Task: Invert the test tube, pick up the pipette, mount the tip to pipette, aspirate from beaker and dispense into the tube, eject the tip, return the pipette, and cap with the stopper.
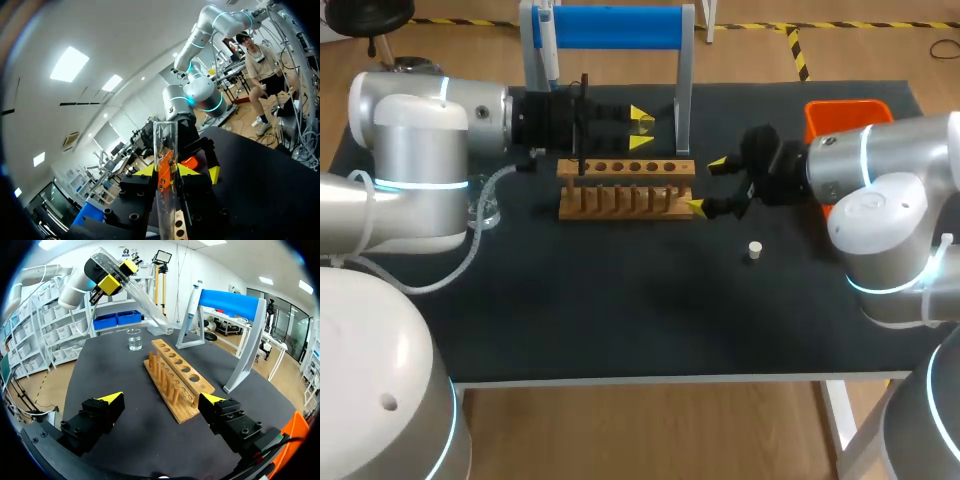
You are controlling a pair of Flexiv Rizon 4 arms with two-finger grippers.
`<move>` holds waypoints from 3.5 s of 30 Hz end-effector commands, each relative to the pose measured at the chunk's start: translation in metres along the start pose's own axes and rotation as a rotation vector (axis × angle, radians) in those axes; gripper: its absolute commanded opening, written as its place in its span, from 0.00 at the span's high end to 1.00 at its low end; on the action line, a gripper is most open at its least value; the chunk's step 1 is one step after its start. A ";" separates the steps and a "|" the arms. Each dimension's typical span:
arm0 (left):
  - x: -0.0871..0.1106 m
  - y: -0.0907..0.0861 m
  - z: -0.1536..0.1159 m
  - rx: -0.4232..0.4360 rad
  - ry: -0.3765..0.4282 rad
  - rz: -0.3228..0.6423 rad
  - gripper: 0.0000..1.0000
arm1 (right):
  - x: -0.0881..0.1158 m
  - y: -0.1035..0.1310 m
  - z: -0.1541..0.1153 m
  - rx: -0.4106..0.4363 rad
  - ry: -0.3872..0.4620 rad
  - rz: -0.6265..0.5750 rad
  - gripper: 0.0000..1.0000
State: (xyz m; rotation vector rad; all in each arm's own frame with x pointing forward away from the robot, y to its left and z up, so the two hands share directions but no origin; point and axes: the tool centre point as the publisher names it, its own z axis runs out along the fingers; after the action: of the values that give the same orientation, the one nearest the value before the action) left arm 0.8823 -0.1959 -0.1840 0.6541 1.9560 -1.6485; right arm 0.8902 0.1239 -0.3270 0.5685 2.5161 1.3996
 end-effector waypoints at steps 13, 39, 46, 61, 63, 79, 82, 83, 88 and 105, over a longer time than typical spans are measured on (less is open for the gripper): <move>-0.057 0.041 -0.032 0.181 -0.078 -0.599 1.00 | 0.000 0.000 -0.001 0.000 0.001 0.000 0.00; -0.059 0.049 -0.027 0.001 -0.286 -0.602 1.00 | 0.000 0.000 -0.001 0.000 0.001 0.000 0.00; -0.059 0.049 -0.027 0.001 -0.286 -0.602 1.00 | 0.000 0.000 -0.001 0.000 0.001 0.000 0.00; -0.059 0.049 -0.027 0.001 -0.286 -0.602 1.00 | -0.001 0.003 0.014 -0.033 -0.002 -0.056 0.00; -0.059 0.049 -0.027 0.001 -0.286 -0.602 1.00 | 0.000 0.002 0.017 -0.035 0.000 -0.054 0.00; -0.059 0.049 -0.027 0.001 -0.286 -0.602 1.00 | 0.000 -0.009 0.033 -0.018 -0.010 -0.024 0.00; -0.059 0.049 -0.027 0.001 -0.286 -0.602 1.00 | -0.001 -0.009 0.033 -0.021 -0.010 -0.015 0.00; -0.059 0.049 -0.027 0.001 -0.286 -0.602 1.00 | -0.001 -0.008 0.033 -0.023 -0.010 -0.014 0.00; -0.059 0.049 -0.027 0.001 -0.286 -0.602 1.00 | -0.001 -0.007 0.034 -0.024 -0.008 -0.011 0.00; -0.060 0.049 -0.021 0.005 -0.275 -0.590 1.00 | -0.001 -0.007 0.034 -0.024 -0.011 -0.010 0.00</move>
State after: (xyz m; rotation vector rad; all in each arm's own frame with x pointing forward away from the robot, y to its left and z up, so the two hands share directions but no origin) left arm 0.9559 -0.1661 -0.1776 -0.1816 2.0427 -1.9497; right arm 0.9017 0.1466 -0.3503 0.5570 2.4886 1.4164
